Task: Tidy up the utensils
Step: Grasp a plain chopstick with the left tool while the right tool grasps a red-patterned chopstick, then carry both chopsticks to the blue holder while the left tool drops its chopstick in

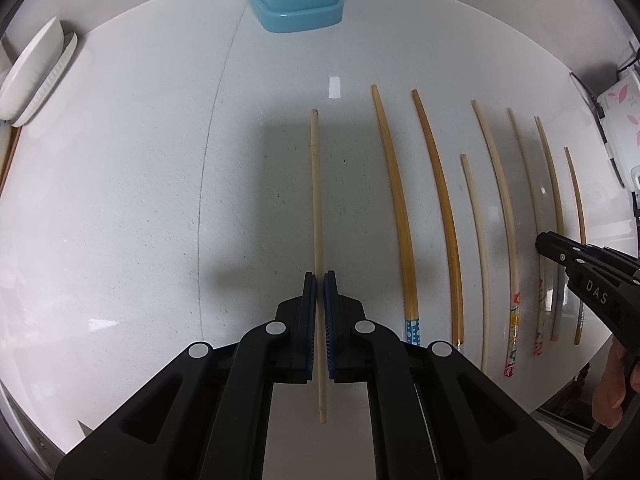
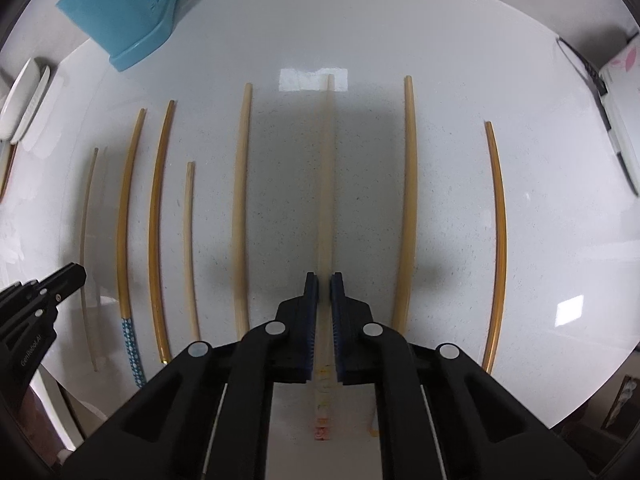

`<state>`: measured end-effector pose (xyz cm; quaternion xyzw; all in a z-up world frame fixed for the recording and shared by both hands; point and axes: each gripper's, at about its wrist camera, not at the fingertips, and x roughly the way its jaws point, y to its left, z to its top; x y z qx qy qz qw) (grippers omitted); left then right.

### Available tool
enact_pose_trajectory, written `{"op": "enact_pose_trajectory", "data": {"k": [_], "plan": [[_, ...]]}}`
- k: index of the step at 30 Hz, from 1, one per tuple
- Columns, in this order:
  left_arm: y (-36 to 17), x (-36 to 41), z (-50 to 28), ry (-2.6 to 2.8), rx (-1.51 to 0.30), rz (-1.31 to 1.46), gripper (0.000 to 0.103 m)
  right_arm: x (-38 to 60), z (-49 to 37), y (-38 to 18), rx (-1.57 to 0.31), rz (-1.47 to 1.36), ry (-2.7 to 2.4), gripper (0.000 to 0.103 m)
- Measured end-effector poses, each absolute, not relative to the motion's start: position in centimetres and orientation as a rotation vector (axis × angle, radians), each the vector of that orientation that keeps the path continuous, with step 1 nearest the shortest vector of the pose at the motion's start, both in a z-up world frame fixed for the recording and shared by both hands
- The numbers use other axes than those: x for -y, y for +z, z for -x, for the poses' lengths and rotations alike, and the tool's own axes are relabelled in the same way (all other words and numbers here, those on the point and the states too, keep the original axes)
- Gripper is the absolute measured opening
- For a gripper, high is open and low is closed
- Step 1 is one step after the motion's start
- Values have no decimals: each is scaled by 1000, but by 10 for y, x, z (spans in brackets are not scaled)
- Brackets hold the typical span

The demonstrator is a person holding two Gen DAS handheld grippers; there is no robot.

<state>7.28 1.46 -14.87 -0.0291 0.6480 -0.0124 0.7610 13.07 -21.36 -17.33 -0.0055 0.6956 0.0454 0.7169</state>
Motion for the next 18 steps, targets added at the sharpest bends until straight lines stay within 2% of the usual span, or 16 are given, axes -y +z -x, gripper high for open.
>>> {"op": "enact_pose_trajectory", "data": {"k": [8,18], "plan": [[-132,-25,-71,-22,-1387,80,4,220,-131,-156,-1492,-20,109,6],[-93,-32,-68,-7,-1296,89,4,222,-134,-108,-1349,-47,127,6]]}}
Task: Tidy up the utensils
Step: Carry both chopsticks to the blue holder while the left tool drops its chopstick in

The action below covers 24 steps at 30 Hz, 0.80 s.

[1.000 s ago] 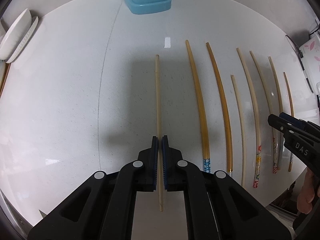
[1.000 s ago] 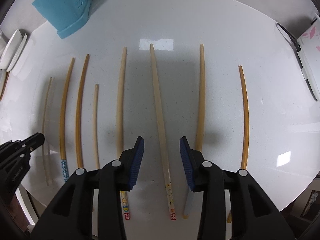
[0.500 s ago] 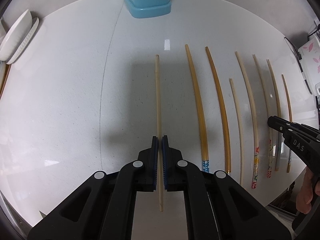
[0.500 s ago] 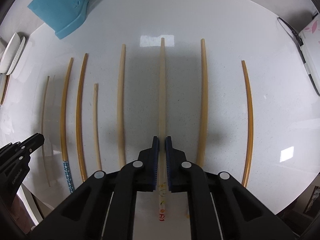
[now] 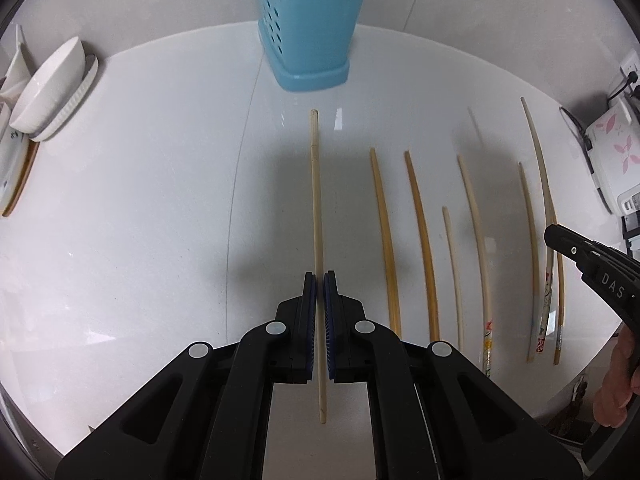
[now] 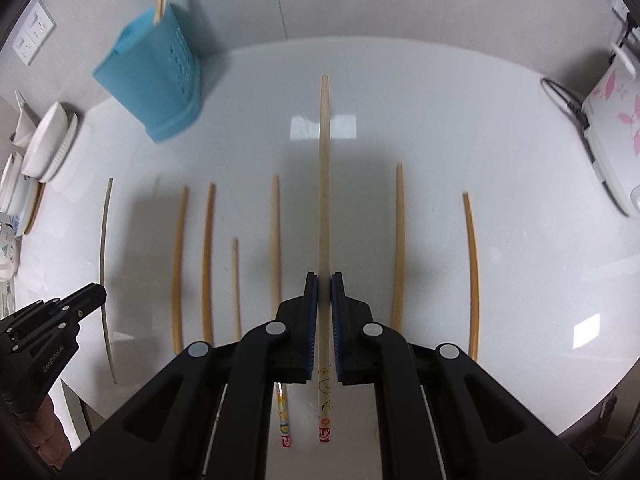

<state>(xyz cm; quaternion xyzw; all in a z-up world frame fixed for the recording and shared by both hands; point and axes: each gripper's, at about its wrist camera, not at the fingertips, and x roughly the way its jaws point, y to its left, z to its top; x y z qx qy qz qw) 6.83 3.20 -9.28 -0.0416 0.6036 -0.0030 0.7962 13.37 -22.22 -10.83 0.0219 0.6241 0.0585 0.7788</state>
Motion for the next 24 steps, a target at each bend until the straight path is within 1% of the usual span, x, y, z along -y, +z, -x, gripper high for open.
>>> {"op": "enact_pose_trajectory", "data": {"k": [7,24], "plan": [[-62,-32,-69,-9,-1231,90,4,214,-145,-77,-1273,-49,155,6],[2,-46,-115,34,-1029,106,4,211,-201,-9,-1058,-76,185,6]]}}
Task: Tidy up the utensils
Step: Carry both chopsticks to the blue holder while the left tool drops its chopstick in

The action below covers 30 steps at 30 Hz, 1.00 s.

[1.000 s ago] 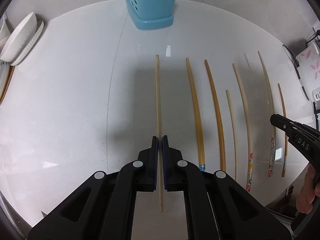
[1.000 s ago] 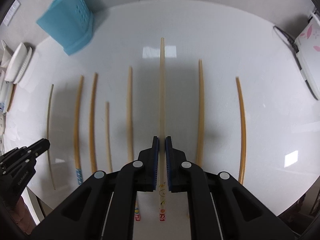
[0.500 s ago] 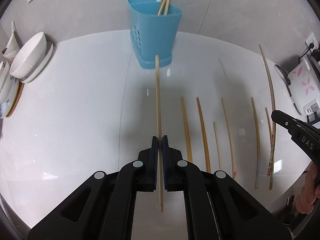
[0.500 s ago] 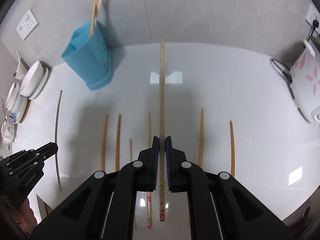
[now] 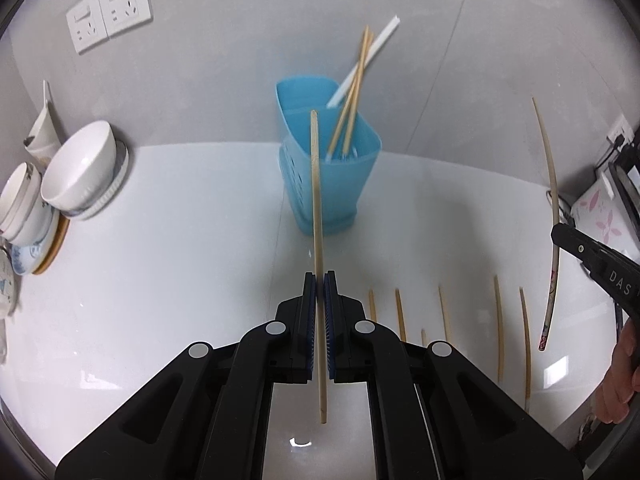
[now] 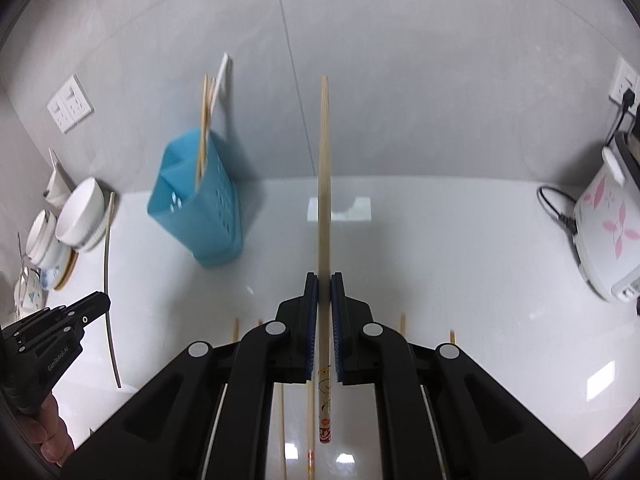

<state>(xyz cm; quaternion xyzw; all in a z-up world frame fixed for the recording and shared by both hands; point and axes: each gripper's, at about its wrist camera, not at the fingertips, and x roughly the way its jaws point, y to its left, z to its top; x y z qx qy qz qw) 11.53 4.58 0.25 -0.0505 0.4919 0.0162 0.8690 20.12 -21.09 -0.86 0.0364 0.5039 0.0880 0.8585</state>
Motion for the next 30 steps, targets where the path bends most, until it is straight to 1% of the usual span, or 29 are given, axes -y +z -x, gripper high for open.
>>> {"op": "enact_pose_trajectory", "data": {"k": [7,20,25,30], "plan": [[33,-50,-140,16,-881,151,4,198,-218,14,-956,-120,244,6],[70,-50,-179,-37,-639,210,4,166,-251,34,-848,-163,329,6],[71,-52,-198,-63,-563,220,4,159,-264,36,-828,-176,344,6],[57,-54,-220,-84,-512,215,4,154,-276,30,-818,-177,357,6]]}}
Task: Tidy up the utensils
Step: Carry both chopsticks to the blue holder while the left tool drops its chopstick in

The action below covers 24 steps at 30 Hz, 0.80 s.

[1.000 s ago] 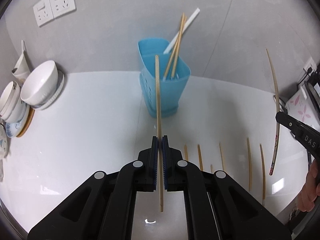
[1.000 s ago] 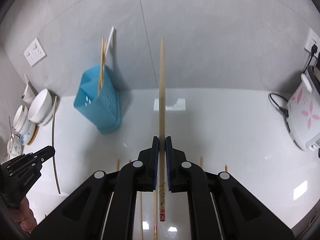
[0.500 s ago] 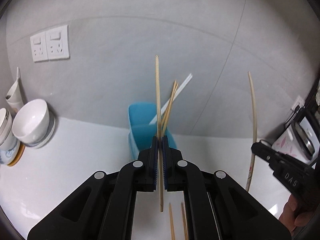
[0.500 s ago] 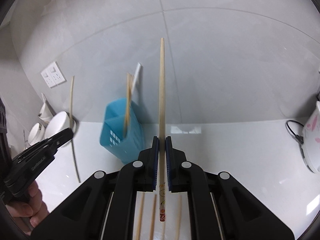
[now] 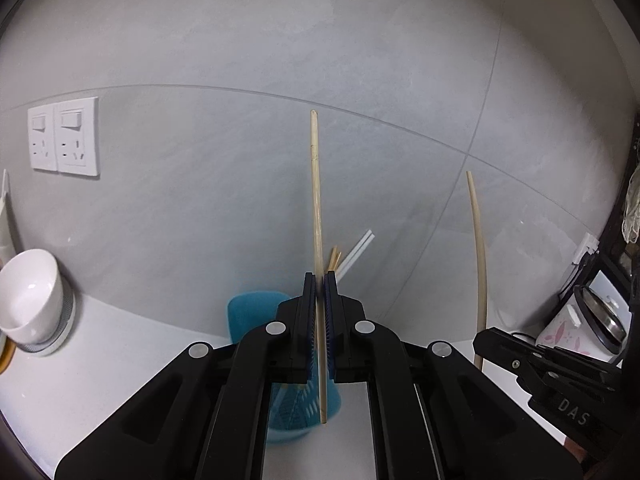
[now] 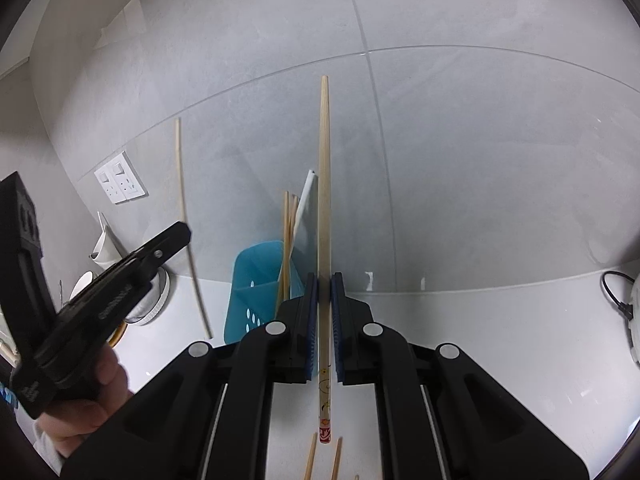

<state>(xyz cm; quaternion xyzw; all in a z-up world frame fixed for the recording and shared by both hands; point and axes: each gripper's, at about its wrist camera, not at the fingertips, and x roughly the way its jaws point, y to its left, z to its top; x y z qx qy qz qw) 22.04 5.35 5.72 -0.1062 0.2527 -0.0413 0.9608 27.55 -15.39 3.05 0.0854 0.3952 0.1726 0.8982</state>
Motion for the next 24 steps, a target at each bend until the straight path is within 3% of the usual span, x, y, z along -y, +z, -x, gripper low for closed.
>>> {"op": "enact_pose_trajectory", "data": {"k": [24], "plan": [[-13,-39,-262,-100,-568,171,4,146,-288,-9,-887,-155,342,6]]}}
